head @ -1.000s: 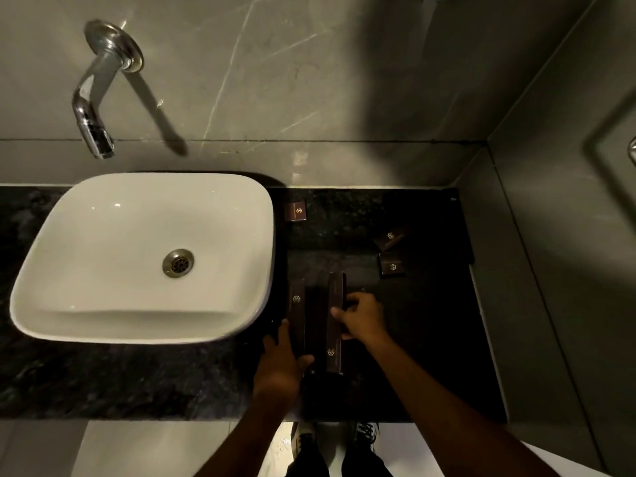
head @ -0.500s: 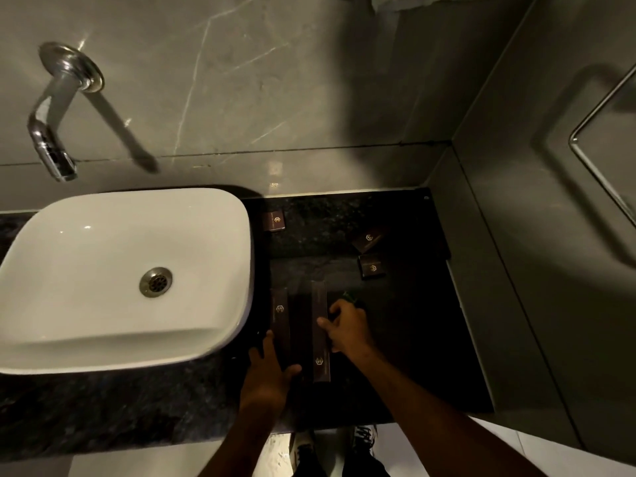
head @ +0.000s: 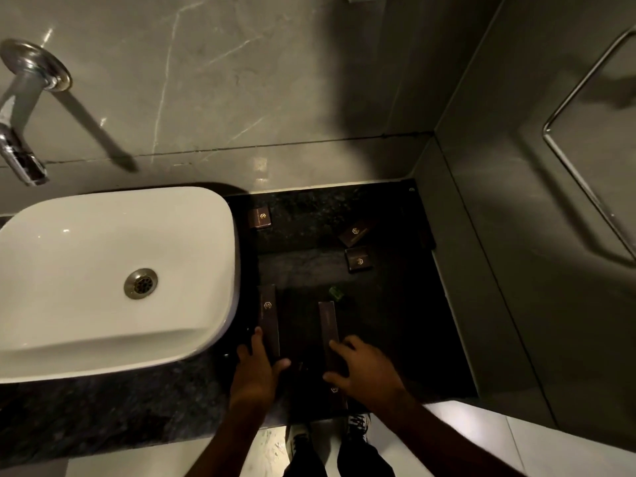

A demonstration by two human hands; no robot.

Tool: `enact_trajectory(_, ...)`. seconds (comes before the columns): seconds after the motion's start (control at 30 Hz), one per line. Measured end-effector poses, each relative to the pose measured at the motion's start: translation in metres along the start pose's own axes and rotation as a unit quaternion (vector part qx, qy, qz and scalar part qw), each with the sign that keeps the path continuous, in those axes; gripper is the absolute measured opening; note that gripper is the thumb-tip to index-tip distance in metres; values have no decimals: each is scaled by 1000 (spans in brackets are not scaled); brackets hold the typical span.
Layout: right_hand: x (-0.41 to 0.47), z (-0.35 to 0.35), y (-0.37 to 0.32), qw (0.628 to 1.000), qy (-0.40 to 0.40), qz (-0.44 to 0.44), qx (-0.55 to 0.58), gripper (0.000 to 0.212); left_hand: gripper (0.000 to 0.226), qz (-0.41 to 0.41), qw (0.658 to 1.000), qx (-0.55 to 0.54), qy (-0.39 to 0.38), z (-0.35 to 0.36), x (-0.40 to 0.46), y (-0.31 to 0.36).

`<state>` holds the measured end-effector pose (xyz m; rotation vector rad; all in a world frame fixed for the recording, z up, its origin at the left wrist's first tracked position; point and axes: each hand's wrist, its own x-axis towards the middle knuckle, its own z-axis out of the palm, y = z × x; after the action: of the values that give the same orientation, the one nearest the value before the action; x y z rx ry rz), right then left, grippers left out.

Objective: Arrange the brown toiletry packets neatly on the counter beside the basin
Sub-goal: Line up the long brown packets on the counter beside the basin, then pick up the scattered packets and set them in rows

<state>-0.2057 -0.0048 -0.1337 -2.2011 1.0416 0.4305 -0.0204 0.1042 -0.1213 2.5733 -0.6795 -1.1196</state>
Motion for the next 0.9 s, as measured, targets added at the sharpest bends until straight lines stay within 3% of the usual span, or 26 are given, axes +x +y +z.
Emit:
enact_trajectory(0.17, -21, -5, 5, 994, 42, 80, 68, 74, 89, 2, 1000, 7, 12, -1, -5, 3)
enact_trajectory(0.23, -18, -17, 9, 992, 28, 118, 15, 86, 89, 0, 1000, 9, 12, -2, -5, 5)
enact_trajectory(0.3, -10, -35, 12, 988, 4, 115, -103, 72, 90, -5, 1000, 2, 10, -2, -5, 5)
enact_trajectory(0.43, 17, -80, 33, 956, -14, -35, -290, 44, 93, -2, 1000, -1, 8, -1, -3, 5)
enact_trajectory(0.53, 42, -113, 64, 906, 4, -177, -385, 38, 92, -5, 1000, 2, 15, 2, -2, 2)
enact_trajectory(0.63, 53, -134, 91, 848, -45, -286, -443, 36, 91, -4, 1000, 12, 24, 6, 1, 0)
enact_trajectory(0.73, 51, -139, 111, 783, -41, -384, -488, 33, 88, -11, 999, 14, 27, 7, 3, 1)
enact_trajectory(0.8, 48, -141, 116, 789, -55, -379, -480, 44, 87, -10, 999, 11, 29, 7, 2, 1)
enact_trajectory(0.87, 43, -142, 111, 835, -87, -328, -434, 68, 87, -2, 999, 11, 30, 7, 1, 0)
enact_trajectory(0.9, 41, -140, 108, 868, -66, -290, -398, 79, 88, -2, 999, 16, 29, 6, 1, 0)
